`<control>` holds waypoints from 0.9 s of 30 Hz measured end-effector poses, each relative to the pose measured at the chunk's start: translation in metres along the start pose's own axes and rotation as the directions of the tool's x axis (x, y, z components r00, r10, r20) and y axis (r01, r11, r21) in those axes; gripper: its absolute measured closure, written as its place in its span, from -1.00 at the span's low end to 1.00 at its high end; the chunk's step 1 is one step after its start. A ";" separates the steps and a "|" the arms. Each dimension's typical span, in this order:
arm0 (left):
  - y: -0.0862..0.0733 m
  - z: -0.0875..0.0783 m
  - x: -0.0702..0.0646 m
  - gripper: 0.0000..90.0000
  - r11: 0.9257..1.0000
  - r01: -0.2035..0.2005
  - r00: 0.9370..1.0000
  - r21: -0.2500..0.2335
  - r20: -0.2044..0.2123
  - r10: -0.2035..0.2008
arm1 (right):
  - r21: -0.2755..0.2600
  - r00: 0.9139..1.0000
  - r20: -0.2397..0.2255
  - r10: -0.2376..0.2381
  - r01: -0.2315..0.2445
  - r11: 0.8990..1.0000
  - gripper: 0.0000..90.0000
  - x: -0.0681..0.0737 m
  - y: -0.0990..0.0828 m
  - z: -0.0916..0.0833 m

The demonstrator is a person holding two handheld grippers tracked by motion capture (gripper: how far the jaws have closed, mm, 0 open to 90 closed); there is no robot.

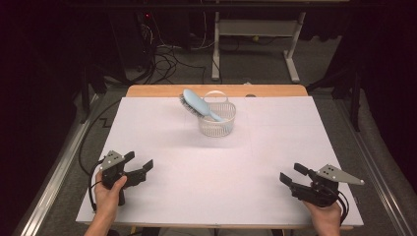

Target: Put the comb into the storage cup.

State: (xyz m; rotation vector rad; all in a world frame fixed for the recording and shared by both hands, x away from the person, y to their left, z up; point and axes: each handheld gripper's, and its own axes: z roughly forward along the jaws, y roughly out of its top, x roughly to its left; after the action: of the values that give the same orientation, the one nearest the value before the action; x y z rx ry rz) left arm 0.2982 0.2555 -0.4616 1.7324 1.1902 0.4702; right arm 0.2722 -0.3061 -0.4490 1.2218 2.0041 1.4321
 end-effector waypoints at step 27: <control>-0.013 -0.007 0.000 -0.59 1.000 -0.008 0.999 -0.003 -0.034 0.008 | 0.022 1.000 -0.019 0.005 -0.005 1.000 -0.36 -0.002 -0.002 -0.001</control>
State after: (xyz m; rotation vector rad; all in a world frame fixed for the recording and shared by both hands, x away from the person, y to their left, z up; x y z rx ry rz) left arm 0.2866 0.2594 -0.4698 1.7330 1.2061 0.5080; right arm 0.2714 -0.3083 -0.4507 1.2276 2.0355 1.4334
